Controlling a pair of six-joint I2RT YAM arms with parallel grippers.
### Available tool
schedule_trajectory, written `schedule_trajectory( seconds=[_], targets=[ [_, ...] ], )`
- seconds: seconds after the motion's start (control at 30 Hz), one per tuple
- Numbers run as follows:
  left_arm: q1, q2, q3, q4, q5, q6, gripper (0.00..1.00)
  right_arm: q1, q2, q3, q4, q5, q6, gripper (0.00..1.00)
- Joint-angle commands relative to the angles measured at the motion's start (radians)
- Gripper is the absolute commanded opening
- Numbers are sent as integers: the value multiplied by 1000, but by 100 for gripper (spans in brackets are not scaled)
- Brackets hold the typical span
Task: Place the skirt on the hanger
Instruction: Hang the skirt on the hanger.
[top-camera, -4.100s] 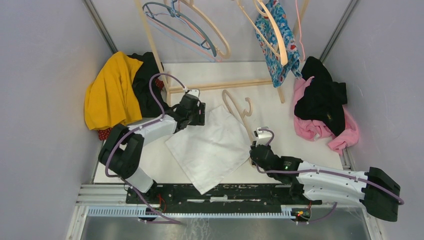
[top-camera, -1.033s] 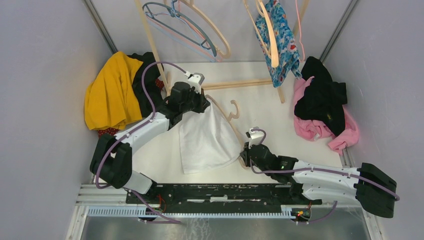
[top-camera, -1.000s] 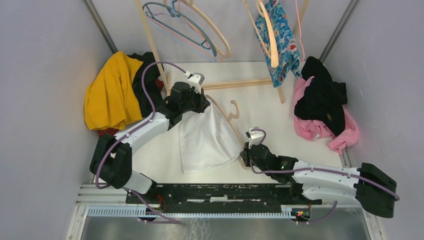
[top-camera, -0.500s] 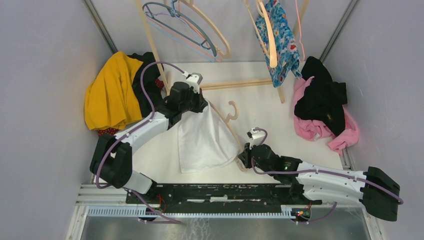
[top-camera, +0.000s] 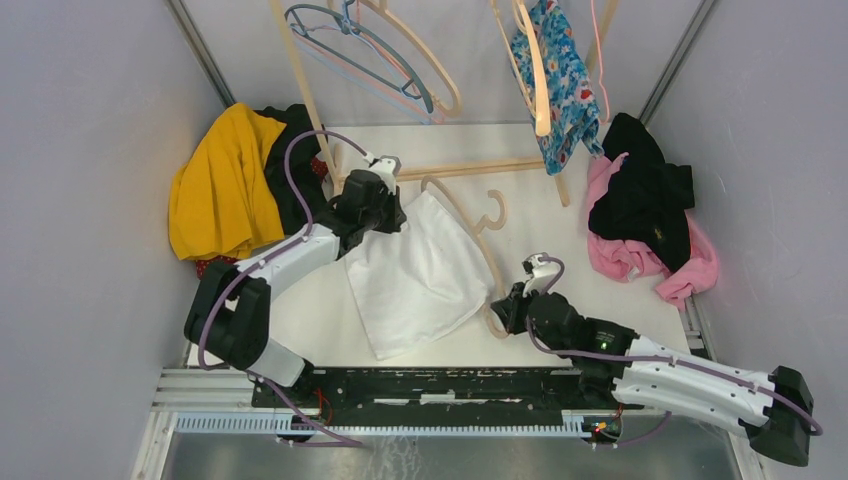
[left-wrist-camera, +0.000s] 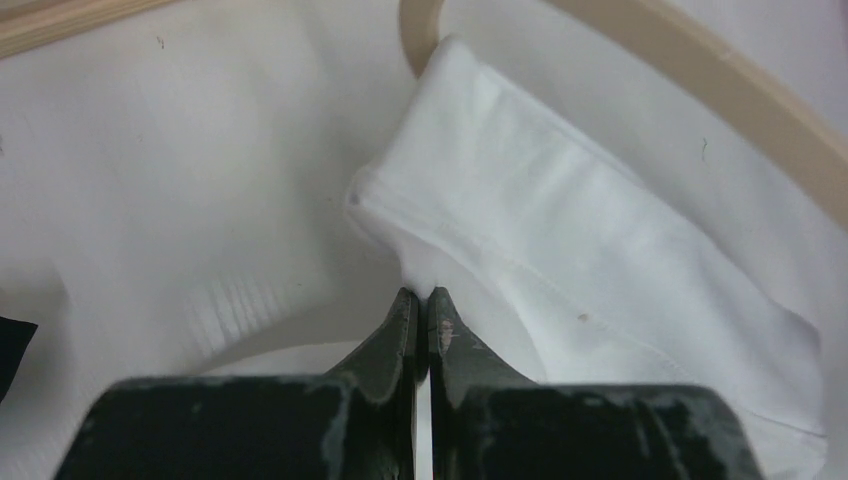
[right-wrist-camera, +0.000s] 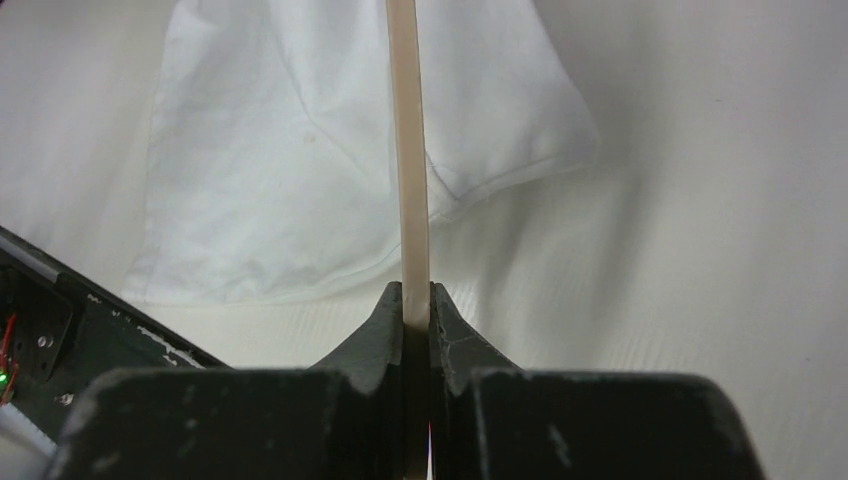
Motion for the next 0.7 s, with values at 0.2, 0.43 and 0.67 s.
schedule_trajectory(
  seconds=[0.2,0.43,0.67],
  targets=[
    [7,90,22,-52,-42,-58,25,3,-22,14,-89,143,25,1],
    [9,142,51,-22,18,-58,38,2,48,-2,-45,125,27,1],
    [8,158,95,-26,-6,-40,45,2,71,-3,-41,122,18,1]
  ],
)
